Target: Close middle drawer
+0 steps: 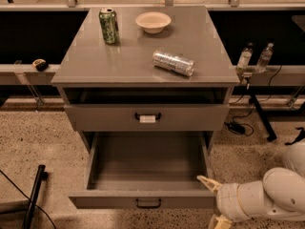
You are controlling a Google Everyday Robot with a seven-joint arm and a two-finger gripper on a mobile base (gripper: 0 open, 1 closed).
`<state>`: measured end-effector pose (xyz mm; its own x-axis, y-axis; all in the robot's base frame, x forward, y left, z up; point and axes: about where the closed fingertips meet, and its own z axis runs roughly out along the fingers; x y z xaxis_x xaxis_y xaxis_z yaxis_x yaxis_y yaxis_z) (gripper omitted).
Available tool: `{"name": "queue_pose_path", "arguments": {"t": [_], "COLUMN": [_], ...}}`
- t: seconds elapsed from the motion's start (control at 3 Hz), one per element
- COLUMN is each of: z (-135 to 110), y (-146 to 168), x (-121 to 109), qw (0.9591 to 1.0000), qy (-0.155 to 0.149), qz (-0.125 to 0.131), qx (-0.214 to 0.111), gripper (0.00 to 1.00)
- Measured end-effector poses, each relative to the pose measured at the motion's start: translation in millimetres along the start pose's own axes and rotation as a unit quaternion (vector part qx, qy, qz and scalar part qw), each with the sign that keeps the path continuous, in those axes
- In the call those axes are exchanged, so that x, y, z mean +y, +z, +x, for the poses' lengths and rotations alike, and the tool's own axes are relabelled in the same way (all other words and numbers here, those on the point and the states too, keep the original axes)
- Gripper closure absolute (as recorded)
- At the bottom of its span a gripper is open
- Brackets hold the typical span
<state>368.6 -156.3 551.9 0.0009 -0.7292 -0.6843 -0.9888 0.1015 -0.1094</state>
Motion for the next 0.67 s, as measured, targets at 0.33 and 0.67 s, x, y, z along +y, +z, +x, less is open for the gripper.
{"name": "queue_pose_path", "arguments": {"t": [0.33,0.67], "z": [20.0,38.8], "y": [31.5,56.8], "x": [3.0,2.1], "qw": [1.0,1.0], "qy": [-0.008,-0.005], "qz": [0.004,0.006], "qx": [0.0,0.005], "gripper": [0.24,0.47]}}
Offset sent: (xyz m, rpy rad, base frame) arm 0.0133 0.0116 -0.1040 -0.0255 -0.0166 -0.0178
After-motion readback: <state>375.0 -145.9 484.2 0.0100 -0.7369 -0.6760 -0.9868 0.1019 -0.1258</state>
